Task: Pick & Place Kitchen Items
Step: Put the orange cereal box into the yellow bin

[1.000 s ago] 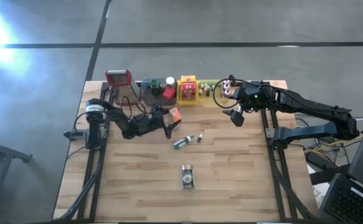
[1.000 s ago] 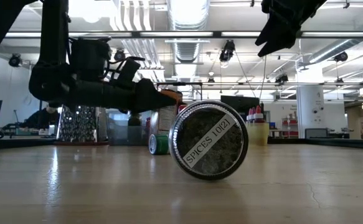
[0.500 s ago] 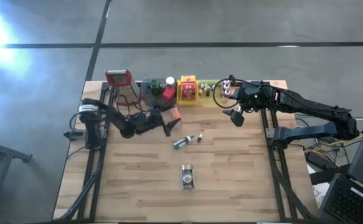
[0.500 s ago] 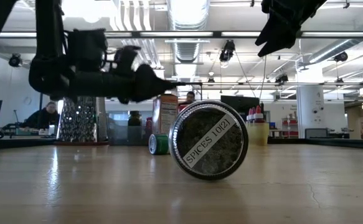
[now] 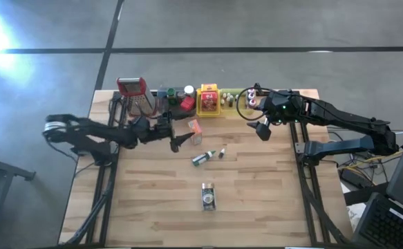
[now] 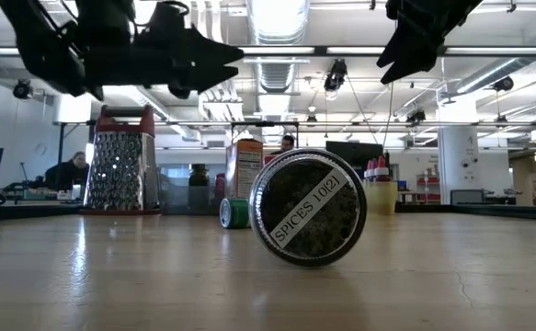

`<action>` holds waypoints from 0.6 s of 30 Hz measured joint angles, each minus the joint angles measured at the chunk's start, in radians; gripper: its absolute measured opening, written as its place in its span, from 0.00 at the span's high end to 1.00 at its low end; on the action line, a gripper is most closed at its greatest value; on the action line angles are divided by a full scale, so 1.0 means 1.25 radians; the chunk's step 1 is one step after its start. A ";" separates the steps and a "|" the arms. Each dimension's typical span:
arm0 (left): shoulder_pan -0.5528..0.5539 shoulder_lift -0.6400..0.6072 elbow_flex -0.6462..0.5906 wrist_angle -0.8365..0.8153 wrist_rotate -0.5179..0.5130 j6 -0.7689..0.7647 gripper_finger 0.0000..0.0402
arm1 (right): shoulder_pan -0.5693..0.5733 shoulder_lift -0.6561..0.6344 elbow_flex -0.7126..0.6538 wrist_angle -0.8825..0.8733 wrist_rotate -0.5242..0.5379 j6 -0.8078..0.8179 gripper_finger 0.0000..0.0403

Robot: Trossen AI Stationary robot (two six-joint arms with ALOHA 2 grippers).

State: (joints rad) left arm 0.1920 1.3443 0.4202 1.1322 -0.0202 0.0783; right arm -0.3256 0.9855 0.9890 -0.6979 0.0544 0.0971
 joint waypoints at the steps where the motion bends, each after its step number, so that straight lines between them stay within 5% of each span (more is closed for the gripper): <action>1: 0.000 -0.029 0.000 -0.047 0.002 0.011 0.09 | 0.000 0.000 0.000 0.000 0.000 0.000 0.10; 10: 0.000 -0.241 0.079 -0.583 0.047 0.097 0.09 | 0.000 0.000 0.000 0.071 0.000 0.024 0.10; 18: 0.000 -0.239 0.271 -1.057 0.069 0.246 0.09 | 0.000 0.000 0.000 0.194 0.000 0.016 0.10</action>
State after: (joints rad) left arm 0.1925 1.0451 0.7586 -0.1886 0.0654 0.3856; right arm -0.3256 0.9852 0.9890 -0.4550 0.0540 0.1177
